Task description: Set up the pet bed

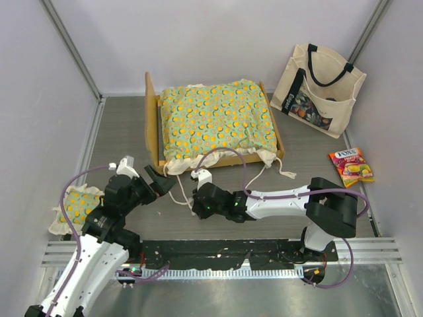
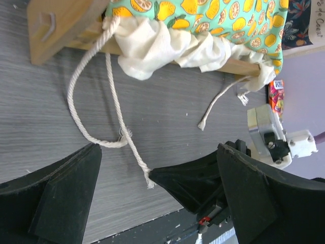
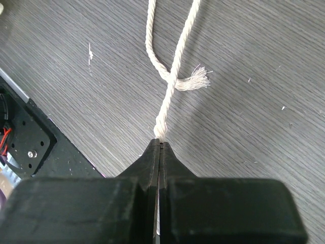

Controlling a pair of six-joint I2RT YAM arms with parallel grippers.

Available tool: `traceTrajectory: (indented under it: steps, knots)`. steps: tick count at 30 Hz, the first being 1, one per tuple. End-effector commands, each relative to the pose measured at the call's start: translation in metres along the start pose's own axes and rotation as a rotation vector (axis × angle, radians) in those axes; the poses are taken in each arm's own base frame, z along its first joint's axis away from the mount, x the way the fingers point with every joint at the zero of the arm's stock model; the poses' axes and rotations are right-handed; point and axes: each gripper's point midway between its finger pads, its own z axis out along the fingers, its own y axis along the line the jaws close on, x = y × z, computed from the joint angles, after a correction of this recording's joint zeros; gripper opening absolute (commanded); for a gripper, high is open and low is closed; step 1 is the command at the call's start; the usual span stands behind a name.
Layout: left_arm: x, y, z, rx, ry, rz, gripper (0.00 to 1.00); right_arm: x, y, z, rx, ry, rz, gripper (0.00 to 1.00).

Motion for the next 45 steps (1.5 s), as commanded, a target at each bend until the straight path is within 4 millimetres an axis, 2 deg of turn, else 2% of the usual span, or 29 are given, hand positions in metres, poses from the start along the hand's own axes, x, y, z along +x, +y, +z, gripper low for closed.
traceTrajectory:
  steps: [1,3,5,6,7,8,10,11,13,14,16,18,19,20,21,24,32,38,42,44,45]
  knots:
    - [0.004,-0.010,0.005,0.032,-0.020,-0.035,1.00,-0.024,0.011,-0.007,-0.047,-0.086,0.070,0.01]
    - [0.021,-0.009,0.010,0.015,0.028,-0.011,1.00,-0.026,0.012,-0.007,-0.055,-0.095,0.083,0.01]
    - [0.023,-0.005,0.016,-0.034,0.002,-0.008,1.00,-0.026,0.011,-0.008,-0.056,-0.098,0.096,0.01]
    - [0.035,-0.012,0.017,-0.022,0.025,0.025,1.00,-0.026,0.010,-0.008,-0.057,-0.099,0.098,0.01]
    - [0.030,-0.010,0.020,-0.050,-0.026,0.019,1.00,-0.025,0.009,-0.008,-0.059,-0.098,0.103,0.01]
    - [0.038,-0.021,0.019,-0.013,-0.026,0.039,1.00,-0.026,0.009,-0.009,-0.061,-0.102,0.107,0.01]
    - [0.043,-0.022,0.026,-0.031,-0.054,0.032,1.00,-0.026,0.009,-0.010,-0.069,-0.106,0.114,0.01]
    - [0.055,-0.023,0.027,-0.026,-0.027,0.050,1.00,-0.027,0.010,-0.011,-0.074,-0.112,0.120,0.01]
    - [0.063,-0.016,0.034,-0.068,-0.033,0.025,1.00,-0.026,0.010,-0.013,-0.078,-0.116,0.131,0.01]
    - [0.071,-0.007,0.037,-0.094,-0.026,0.017,1.00,-0.026,0.009,-0.013,-0.078,-0.119,0.133,0.01]
    - [0.075,0.010,0.044,-0.133,-0.055,-0.049,0.97,-0.026,0.007,-0.016,-0.077,-0.129,0.141,0.01]
    - [0.075,0.015,0.047,-0.128,-0.087,-0.102,0.92,-0.026,0.005,-0.019,-0.076,-0.137,0.150,0.01]
    - [0.072,0.011,0.047,-0.092,-0.107,-0.142,0.89,-0.027,0.005,-0.020,-0.081,-0.145,0.152,0.01]
    - [0.074,0.021,0.050,-0.108,-0.125,-0.170,0.87,-0.027,0.005,-0.020,-0.078,-0.147,0.151,0.01]
    - [0.074,0.023,0.051,-0.105,-0.132,-0.183,0.83,-0.026,0.004,-0.021,-0.077,-0.148,0.153,0.01]
    - [0.074,0.021,0.055,-0.067,-0.152,-0.215,0.78,-0.026,0.005,-0.020,-0.085,-0.146,0.149,0.01]
    - [0.079,0.008,0.059,-0.021,-0.126,-0.253,0.78,-0.024,0.008,-0.013,-0.092,-0.131,0.139,0.01]
    - [0.098,0.008,0.062,-0.032,-0.037,-0.271,0.73,-0.026,0.009,-0.012,-0.097,-0.138,0.142,0.01]
    - [0.106,0.007,0.063,-0.016,-0.001,-0.296,0.61,-0.026,0.009,-0.012,-0.100,-0.140,0.144,0.01]
    - [0.107,0.005,0.064,-0.012,0.004,-0.298,0.59,-0.025,0.009,-0.011,-0.101,-0.138,0.145,0.01]
    - [0.108,0.005,0.064,-0.010,0.007,-0.298,0.54,-0.026,0.008,-0.011,-0.101,-0.138,0.146,0.01]
